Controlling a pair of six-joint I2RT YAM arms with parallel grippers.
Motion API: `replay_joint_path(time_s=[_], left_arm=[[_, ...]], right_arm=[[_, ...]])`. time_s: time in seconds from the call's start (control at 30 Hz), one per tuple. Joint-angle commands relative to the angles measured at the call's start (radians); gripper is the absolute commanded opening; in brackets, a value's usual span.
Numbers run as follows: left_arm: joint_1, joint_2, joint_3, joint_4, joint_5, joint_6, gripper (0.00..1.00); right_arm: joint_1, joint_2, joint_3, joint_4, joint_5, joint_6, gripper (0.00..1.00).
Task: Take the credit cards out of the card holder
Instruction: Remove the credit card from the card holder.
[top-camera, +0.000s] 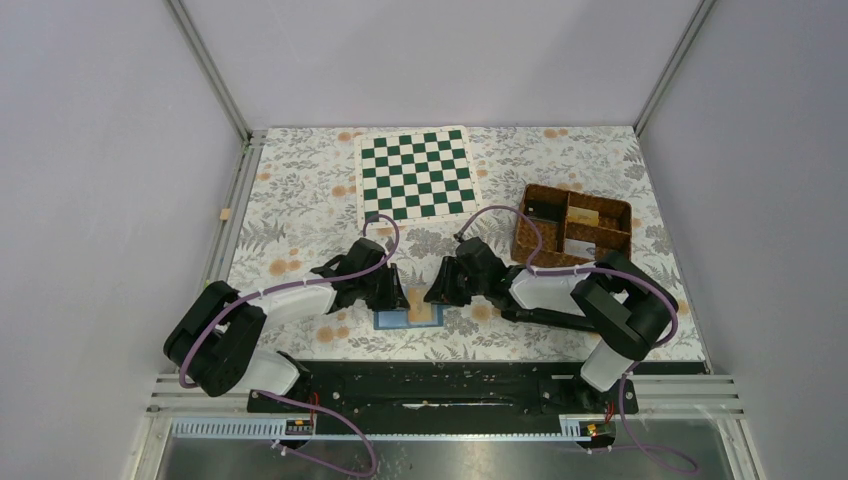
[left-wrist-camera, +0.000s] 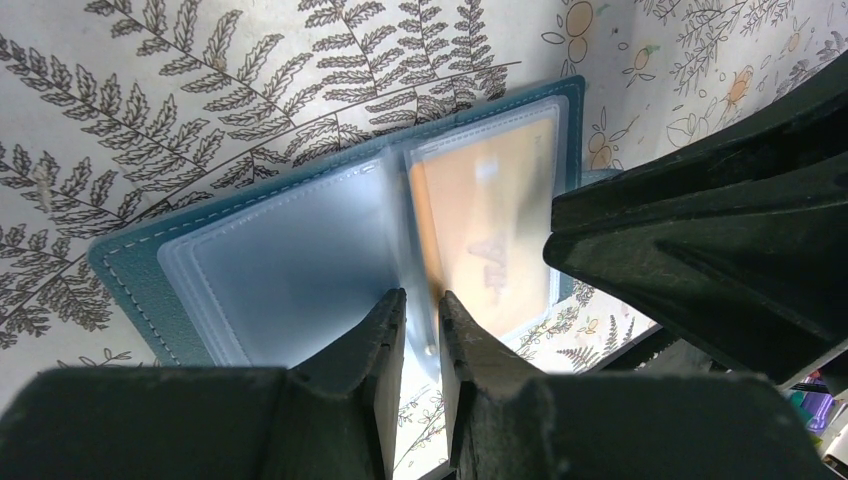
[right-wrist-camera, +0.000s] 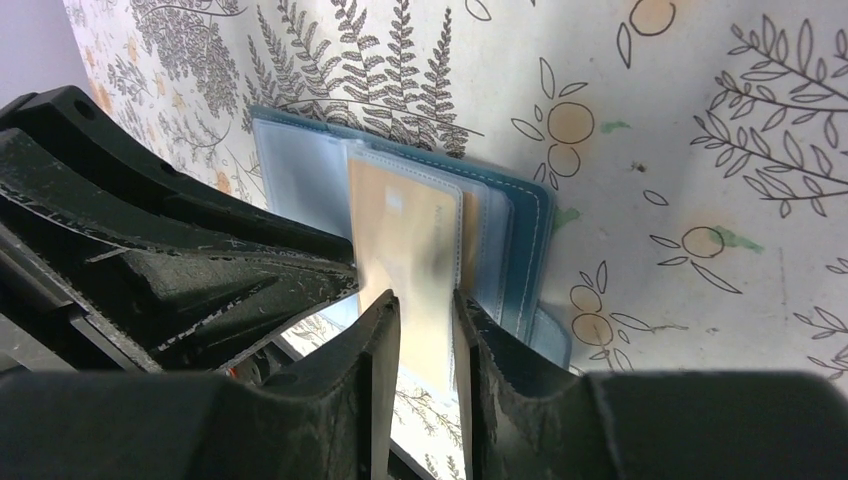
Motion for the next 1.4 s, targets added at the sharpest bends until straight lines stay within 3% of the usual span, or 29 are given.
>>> replay_joint_path(time_s=[0.0, 0.3, 0.5, 0.73, 1.37], left_arm=[[0.005, 0.016, -0.013, 0.025, 0.014, 0.004, 0.19], [0.004, 0.014, -0.017, 0.030, 0.016, 0.003, 0.17], [0.004, 0.013, -0.019, 0.028, 0.014, 0.002, 0.17], [0.004, -0.009, -0.015, 0.014, 0.002, -0.002, 0.17], [0.005, -0.048, -0.003, -0.028, -0.029, -0.014, 0.19]], right_arm=[[0.015, 0.011, 0.020, 0.063, -0.028, 0.023, 0.32], [0.015, -0.013, -0.018, 0.172, -0.059, 0.061, 0.17], [0.015, -0.005, -0.041, 0.234, -0.091, 0.085, 0.16], [0.015, -0.013, -0.051, 0.265, -0.124, 0.085, 0.27], [0.039, 0.001, -0.034, 0.286, -0.151, 0.091, 0.33]])
